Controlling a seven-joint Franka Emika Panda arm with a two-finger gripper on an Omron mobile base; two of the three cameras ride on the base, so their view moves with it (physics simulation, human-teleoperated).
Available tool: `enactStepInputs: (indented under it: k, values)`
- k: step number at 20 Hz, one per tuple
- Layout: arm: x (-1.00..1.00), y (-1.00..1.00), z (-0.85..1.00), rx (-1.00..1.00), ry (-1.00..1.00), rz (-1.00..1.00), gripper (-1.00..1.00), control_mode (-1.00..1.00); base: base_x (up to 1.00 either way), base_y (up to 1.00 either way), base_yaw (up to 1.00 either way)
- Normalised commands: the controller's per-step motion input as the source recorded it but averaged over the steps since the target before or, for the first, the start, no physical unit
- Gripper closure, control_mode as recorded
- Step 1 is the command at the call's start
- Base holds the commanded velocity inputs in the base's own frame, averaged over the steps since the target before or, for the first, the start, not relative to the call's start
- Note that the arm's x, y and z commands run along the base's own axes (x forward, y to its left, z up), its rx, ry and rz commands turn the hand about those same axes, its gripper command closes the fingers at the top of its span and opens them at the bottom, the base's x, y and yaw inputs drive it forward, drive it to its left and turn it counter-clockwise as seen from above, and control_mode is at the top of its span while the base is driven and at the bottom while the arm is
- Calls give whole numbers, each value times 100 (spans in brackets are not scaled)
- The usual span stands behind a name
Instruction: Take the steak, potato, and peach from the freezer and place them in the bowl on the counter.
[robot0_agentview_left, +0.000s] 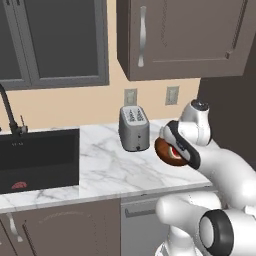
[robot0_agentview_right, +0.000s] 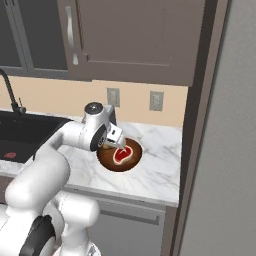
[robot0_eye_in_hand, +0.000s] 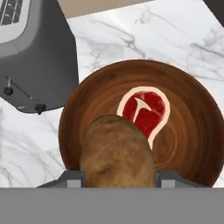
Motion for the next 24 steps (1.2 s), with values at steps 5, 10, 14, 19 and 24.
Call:
enactStepInputs:
  k: [5,10,14,19,24]
  values:
    - [30,0,-22,0,1,0,100,-100,0,0,0]
    - [25,0,-40,0,0,0,100,-100,0,0,0]
    - [20,0,-42,0,0,0,100,-100,0,0,0]
    - [16,0,-29,0,0,0,100,-100,0,0,0]
    - [9,0,-17,0,1,0,100,-100,0,0,0]
